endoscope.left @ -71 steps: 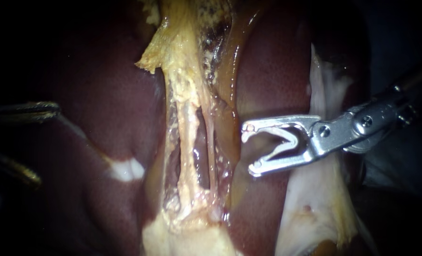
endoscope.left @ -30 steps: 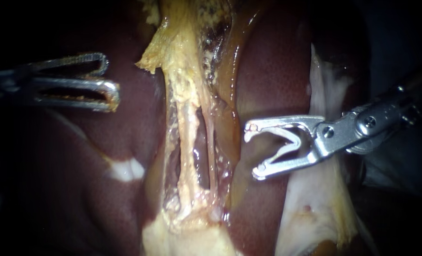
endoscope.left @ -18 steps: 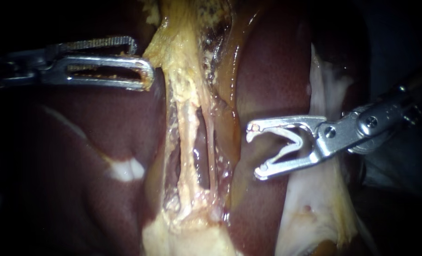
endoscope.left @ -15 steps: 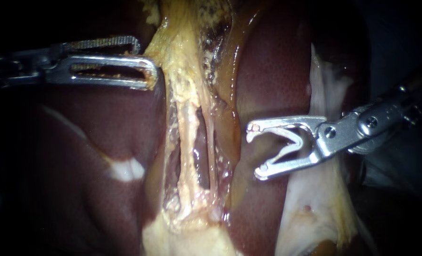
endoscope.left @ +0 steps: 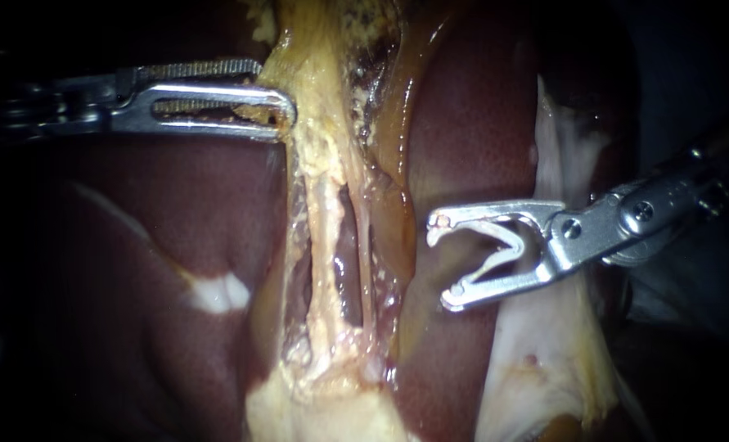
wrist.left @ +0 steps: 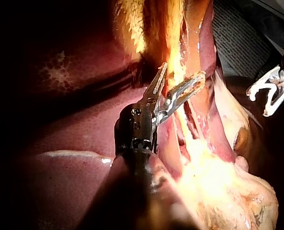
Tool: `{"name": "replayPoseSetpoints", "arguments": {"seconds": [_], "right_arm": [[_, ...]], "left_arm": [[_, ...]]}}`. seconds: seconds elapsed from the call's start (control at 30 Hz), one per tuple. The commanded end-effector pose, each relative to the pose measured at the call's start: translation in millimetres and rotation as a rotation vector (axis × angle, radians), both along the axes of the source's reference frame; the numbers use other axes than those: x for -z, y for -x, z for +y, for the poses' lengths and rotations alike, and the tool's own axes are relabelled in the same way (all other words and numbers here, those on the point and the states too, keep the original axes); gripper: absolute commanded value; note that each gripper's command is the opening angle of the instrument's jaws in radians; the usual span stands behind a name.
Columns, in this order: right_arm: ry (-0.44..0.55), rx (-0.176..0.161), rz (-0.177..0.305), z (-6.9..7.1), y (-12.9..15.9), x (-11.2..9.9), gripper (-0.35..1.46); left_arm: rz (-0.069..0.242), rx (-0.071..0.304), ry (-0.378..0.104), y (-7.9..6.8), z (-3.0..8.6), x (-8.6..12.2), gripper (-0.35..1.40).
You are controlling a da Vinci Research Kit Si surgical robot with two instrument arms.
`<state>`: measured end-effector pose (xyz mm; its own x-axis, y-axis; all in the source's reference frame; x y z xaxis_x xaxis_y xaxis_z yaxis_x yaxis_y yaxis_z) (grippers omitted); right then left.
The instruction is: Grabbing gallbladder
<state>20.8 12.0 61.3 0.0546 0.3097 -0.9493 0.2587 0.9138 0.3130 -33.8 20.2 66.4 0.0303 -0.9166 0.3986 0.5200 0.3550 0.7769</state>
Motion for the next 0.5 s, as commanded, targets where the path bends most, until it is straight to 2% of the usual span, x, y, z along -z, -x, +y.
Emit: {"name": "replayPoseSetpoints", "arguments": {"seconds": [0.03,0.1,0.17,0.23,0.37,0.5], "right_arm": [[0.000,0.000,0.000,0.0,0.0,0.0,0.41],[0.000,0.000,0.000,0.0,0.0,0.0,0.41],[0.000,0.000,0.000,0.0,0.0,0.0,0.41],[0.000,0.000,0.000,0.0,0.0,0.0,0.41],[0.000,0.000,0.000,0.0,0.1,0.0,0.41],[0.000,0.000,0.000,0.0,0.0,-0.1,0.41]], "left_arm": [[0.004,-0.003,-0.002,0.0,0.1,-0.1,0.31],[0.009,-0.006,-0.004,-0.1,0.2,-0.4,0.14],[0.009,-0.011,-0.006,-0.3,0.4,-0.6,-0.35],[0.013,-0.023,-0.011,-0.6,0.4,-0.8,-0.35],[0.041,-0.051,-0.025,-1.3,0.2,-1.4,-0.35],[0.041,-0.052,-0.024,-1.5,0.1,-1.6,-0.35]]}}
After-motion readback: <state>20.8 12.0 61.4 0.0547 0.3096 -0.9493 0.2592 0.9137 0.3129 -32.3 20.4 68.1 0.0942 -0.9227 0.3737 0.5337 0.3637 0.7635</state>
